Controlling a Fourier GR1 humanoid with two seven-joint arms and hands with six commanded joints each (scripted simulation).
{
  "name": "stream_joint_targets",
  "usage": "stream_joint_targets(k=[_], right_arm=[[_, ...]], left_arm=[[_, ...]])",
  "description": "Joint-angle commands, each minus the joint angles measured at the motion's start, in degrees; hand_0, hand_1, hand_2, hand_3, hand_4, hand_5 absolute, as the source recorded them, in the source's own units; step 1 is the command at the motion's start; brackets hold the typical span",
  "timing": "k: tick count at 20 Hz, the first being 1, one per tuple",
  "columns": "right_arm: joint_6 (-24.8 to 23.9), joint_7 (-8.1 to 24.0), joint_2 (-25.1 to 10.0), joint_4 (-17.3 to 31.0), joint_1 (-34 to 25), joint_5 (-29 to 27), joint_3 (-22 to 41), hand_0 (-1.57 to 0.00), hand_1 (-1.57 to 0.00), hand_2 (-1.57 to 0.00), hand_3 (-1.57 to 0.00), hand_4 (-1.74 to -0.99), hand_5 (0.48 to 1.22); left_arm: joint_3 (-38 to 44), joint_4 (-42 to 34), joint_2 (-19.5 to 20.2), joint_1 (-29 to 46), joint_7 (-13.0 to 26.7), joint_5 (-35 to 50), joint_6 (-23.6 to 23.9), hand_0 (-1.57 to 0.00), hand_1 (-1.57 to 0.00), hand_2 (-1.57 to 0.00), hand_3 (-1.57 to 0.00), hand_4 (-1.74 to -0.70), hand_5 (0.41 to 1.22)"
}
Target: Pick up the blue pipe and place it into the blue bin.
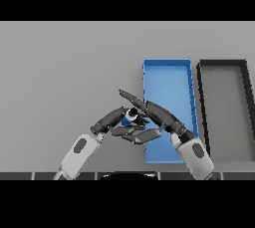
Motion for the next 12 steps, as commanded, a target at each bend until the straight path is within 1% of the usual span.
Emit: stream_joint_targets(k=[1, 3, 4, 5, 6, 7, 8, 9, 10, 11, 12], right_arm=[[0.2, 0.8, 0.3, 1.2, -1.1, 0.0, 0.0, 0.00, 0.00, 0.00, 0.00, -1.208, 0.512], [0.9, 1.5, 1.4, 3.1, -3.1, 0.0, 0.8, 0.00, -0.03, -0.05, -0.01, -1.215, 0.513], [1.0, 1.5, 1.8, 3.9, -4.1, -0.3, 0.4, -0.02, -0.11, -0.13, -0.05, -1.222, 0.517], [1.6, 1.8, 1.9, 4.5, -4.6, -0.8, 0.5, -0.17, -0.24, -0.25, -0.14, -1.255, 0.519], [2.0, 1.9, 2.0, 5.1, -5.0, -1.0, 0.4, -0.40, -0.44, -0.43, -0.31, -1.303, 0.520], [1.8, 2.3, 2.7, 5.9, -6.1, -0.5, 0.6, -0.63, -0.65, -0.66, -0.50, -1.383, 0.523], [2.1, 1.2, 2.8, 7.1, -6.4, 0.2, 0.7, -0.82, -0.84, -0.84, -0.66, -1.446, 0.527], [2.3, 0.3, 2.9, 7.3, -7.0, 0.3, 0.8, -0.97, -0.98, -0.99, -0.79, -1.496, 0.555], [2.2, 0.1, 3.5, 7.6, -6.7, -0.4, 0.8, -1.09, -1.10, -1.10, -0.90, -1.537, 0.600], [1.9, -1.3, 4.2, 7.0, -5.7, -1.4, 0.8, -1.19, -1.19, -1.20, -1.03, -1.513, 0.671], [1.6, -1.3, 4.9, 7.2, -5.6, -1.7, 0.7, -1.26, -1.27, -1.27, -1.14, -1.495, 0.781]], left_arm=[[0.6, 0.5, -0.4, -0.8, 0.9, 0.5, -0.3, -1.57, -1.57, -1.57, -1.57, -1.46, 1.221], [0.9, 1.0, -0.2, -0.9, -0.8, -0.6, -0.7, -1.57, -1.57, -1.57, -1.57, -1.46, 1.221], [1.2, 1.2, -0.8, -0.7, -0.6, 0.0, -1.1, -1.57, -1.57, -1.57, -1.57, -1.46, 1.221], [1.2, 1.6, -1.2, -1.0, 0.9, -0.6, -0.6, -1.57, -1.57, -1.57, -1.57, -1.51, 1.221], [1.5, 1.1, -1.2, -0.4, 1.8, -0.1, -0.7, -1.57, -1.57, -1.54, -1.30, -1.56, 1.221], [2.0, 1.2, -1.4, -0.7, 3.4, 0.5, -0.9, -1.57, -1.57, -1.53, -1.14, -1.60, 1.221], [1.8, 1.3, -1.5, -0.7, 4.0, -0.1, -0.7, -1.57, -1.57, -1.54, -1.16, -1.63, 1.221], [2.0, 1.2, -1.6, -0.8, 3.0, -0.3, -0.8, -1.57, -1.57, -1.54, -1.21, -1.65, 1.221], [1.6, 1.5, -2.1, -0.2, 2.0, -0.8, -0.8, -1.57, -1.57, -1.55, -1.23, -1.67, 1.221], [1.9, 1.0, -1.9, -0.2, 1.6, -0.5, -1.3, -1.57, -1.57, -1.55, -1.27, -1.68, 1.221], [2.1, 1.5, -2.1, -0.5, 1.0, -0.7, -1.4, -1.57, -1.57, -1.56, -1.31, -1.69, 1.221]])
